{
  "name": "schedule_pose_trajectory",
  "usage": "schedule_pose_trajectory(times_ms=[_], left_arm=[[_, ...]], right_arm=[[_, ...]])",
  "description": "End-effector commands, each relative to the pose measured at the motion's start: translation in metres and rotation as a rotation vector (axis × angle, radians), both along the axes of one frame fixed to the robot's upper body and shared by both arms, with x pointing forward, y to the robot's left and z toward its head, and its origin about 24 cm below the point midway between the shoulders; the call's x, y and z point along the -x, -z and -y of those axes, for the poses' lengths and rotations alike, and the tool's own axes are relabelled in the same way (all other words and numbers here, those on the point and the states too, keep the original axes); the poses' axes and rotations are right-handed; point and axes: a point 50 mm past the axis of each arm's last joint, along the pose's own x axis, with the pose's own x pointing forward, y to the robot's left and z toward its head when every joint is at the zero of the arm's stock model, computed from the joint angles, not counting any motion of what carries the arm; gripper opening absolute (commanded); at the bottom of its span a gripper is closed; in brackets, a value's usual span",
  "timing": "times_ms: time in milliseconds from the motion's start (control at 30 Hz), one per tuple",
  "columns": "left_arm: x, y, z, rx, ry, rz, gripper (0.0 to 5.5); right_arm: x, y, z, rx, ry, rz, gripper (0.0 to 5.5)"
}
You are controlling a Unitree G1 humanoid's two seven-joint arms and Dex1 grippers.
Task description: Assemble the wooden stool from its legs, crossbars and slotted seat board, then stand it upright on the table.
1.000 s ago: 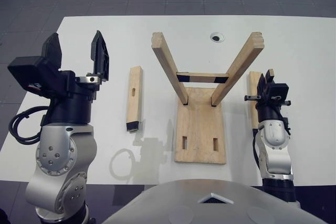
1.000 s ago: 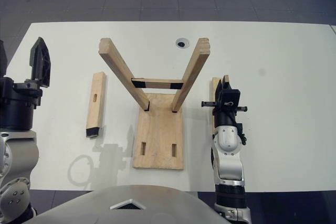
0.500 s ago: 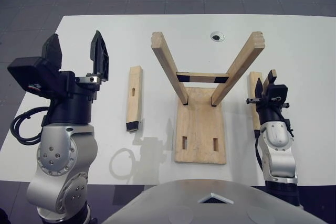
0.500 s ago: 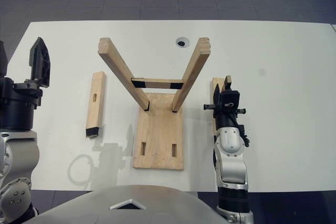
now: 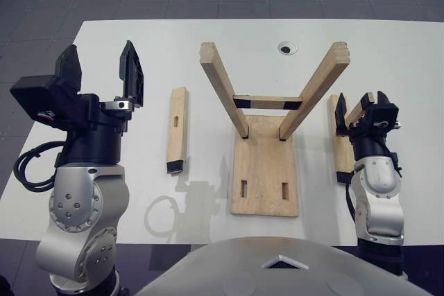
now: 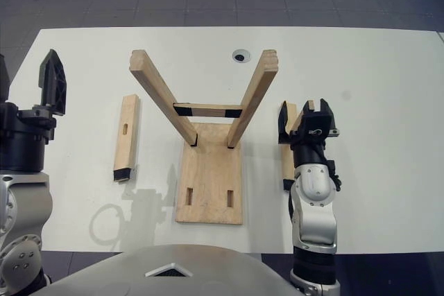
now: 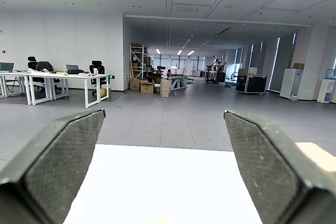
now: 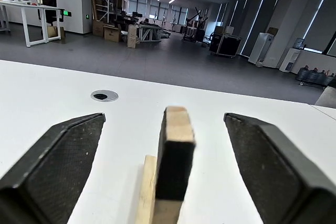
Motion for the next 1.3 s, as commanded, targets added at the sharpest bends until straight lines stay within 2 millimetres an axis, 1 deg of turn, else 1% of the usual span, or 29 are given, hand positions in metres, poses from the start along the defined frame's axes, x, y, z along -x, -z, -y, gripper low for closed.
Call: schedule_pose_trajectory(times_ms=[33, 100, 167, 233, 333, 400, 533, 600, 700, 800, 967, 1000, 1033, 1100, 1167, 1233, 1267, 1300], left_arm=[[-0.001, 0.001, 0.002, 0.005, -0.003, -0.002, 4.21], [-0.001, 0.001, 0.002, 0.005, -0.002, -0.001, 4.21], [-0.001, 0.001, 0.002, 0.005, -0.002, -0.001, 4.21], [-0.001, 0.001, 0.002, 0.005, -0.003, 0.000, 4.21], [-0.001, 0.001, 0.003, 0.006, -0.004, 0.000, 4.21], [-0.001, 0.001, 0.003, 0.007, -0.003, 0.001, 4.21], [-0.002, 0.001, 0.004, 0.009, -0.001, 0.004, 4.21], [-0.002, 0.001, 0.005, 0.010, 0.000, 0.004, 4.21], [-0.001, 0.001, 0.004, 0.011, 0.000, 0.004, 4.21], [-0.001, 0.001, 0.004, 0.009, 0.001, 0.003, 4.21], [-0.001, 0.001, 0.003, 0.006, 0.000, 0.004, 4.21], [-0.001, 0.001, 0.003, 0.006, 0.001, 0.005, 4.21], [-0.001, 0.000, 0.003, 0.006, 0.001, 0.007, 4.21], [-0.002, 0.000, 0.004, 0.007, 0.001, 0.008, 4.21], [-0.002, 0.000, 0.004, 0.008, 0.004, 0.008, 4.21], [-0.002, 0.000, 0.005, 0.009, 0.006, 0.007, 4.21], [-0.002, 0.000, 0.005, 0.009, 0.008, 0.006, 4.21], [-0.002, 0.000, 0.005, 0.009, 0.009, 0.005, 4.21]], right_arm=[[-0.004, -0.023, 0.005, 0.010, 0.007, 0.063, 4.76], [-0.006, -0.032, 0.007, 0.016, 0.010, 0.091, 5.08], [-0.009, -0.048, 0.006, 0.005, -0.007, 0.140, 5.45], [-0.013, -0.070, 0.003, -0.008, -0.031, 0.191, 5.45], [-0.022, -0.093, 0.000, -0.033, -0.059, 0.211, 5.45], [-0.029, -0.099, -0.001, -0.062, -0.076, 0.191, 5.45], [-0.040, -0.101, -0.006, -0.108, -0.112, 0.133, 5.45], [-0.043, -0.106, -0.008, -0.090, -0.112, 0.140, 5.45], [-0.045, -0.130, -0.008, -0.087, -0.107, 0.263, 5.45], [-0.043, -0.145, -0.008, -0.083, -0.099, 0.334, 5.45], [-0.037, -0.158, -0.015, -0.077, -0.124, 0.389, 4.47], [-0.037, -0.158, -0.015, -0.073, -0.122, 0.386, 4.27], [-0.039, -0.150, -0.014, -0.073, -0.114, 0.348, 4.21], [-0.046, -0.122, -0.007, -0.075, -0.080, 0.213, 4.21], [-0.051, -0.080, 0.002, -0.087, -0.045, 0.032, 4.21], [-0.048, -0.039, 0.009, -0.102, -0.018, -0.124, 4.21], [-0.045, -0.026, 0.011, -0.109, -0.009, -0.166, 4.21], [-0.042, -0.019, 0.012, -0.115, -0.004, -0.184, 4.21]])
